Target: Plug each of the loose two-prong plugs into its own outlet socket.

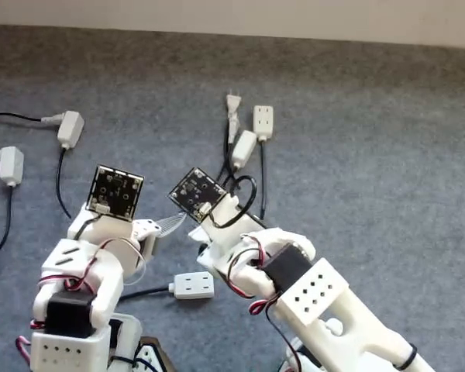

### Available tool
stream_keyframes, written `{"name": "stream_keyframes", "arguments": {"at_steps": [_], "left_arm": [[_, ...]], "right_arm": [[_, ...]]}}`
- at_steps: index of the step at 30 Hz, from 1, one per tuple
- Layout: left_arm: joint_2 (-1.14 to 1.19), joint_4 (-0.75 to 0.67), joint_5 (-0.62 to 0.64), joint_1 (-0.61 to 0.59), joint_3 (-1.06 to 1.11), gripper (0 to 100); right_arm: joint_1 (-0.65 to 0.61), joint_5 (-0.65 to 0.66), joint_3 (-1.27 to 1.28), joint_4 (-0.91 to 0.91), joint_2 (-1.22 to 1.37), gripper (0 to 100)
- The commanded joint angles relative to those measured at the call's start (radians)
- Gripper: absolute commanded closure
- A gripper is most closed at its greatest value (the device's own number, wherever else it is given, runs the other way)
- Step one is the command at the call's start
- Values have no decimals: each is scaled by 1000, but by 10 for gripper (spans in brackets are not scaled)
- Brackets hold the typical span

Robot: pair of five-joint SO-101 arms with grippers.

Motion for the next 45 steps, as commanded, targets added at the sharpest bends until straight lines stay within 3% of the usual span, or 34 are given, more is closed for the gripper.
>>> {"name": "stream_keyframes", "arguments": {"at_steps": [1,7,11,17,28,32,39,45], "left_arm": [[-28,-95,2,-18,94,631],[-22,-117,2,-13,136,631],[-30,-117,2,73,176,631],[-30,-117,2,113,176,632],[-19,-216,9,-300,81,632],[35,-247,9,-358,61,632],[407,-359,46,-475,-50,632],[797,-342,51,-550,-355,632]], "right_arm": [[-19,-9,-73,44,-27,992],[-13,-3,-252,136,-16,992],[-15,-3,-340,170,-16,992],[-13,-2,-315,148,-15,992],[-12,124,-101,156,-15,992],[-13,218,-142,243,-13,992],[-18,362,-386,354,211,992],[-36,535,-536,392,461,992]]}}
